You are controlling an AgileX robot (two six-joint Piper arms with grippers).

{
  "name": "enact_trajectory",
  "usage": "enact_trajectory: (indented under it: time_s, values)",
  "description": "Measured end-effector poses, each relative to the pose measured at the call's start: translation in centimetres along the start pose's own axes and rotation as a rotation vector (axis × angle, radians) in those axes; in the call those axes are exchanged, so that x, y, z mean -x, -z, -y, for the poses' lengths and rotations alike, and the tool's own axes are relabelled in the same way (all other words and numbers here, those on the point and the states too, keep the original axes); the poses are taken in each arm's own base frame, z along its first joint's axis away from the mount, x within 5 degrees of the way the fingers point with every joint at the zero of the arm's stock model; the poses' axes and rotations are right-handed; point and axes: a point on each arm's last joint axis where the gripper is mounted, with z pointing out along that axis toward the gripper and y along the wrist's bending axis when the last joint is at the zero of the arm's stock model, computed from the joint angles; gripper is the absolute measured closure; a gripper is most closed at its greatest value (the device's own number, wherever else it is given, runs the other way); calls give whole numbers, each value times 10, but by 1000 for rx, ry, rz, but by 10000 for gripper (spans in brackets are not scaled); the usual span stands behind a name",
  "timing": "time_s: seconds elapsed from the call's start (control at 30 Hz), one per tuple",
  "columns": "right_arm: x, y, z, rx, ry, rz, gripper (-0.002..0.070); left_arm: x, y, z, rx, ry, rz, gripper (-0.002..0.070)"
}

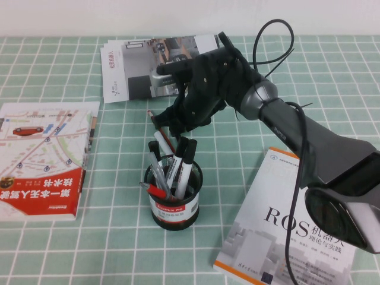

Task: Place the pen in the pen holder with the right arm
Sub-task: Pick up the pen on the table

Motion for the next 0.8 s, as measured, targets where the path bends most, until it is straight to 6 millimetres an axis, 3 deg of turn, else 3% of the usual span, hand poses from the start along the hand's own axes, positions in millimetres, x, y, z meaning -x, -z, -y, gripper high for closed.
enact_trajectory:
  time_s: [0.23, 0.67, 0.8]
  values:
    - [-2, 1, 2, -42, 28, -30, 496, 0, 0, 0, 0, 0, 0, 679]
    - [-5, 4, 2, -50, 28, -74, 517, 0, 0, 0, 0, 0, 0, 679]
    - [-6, 4, 3, -62, 34, -79, 572, 0, 0, 0, 0, 0, 0, 679]
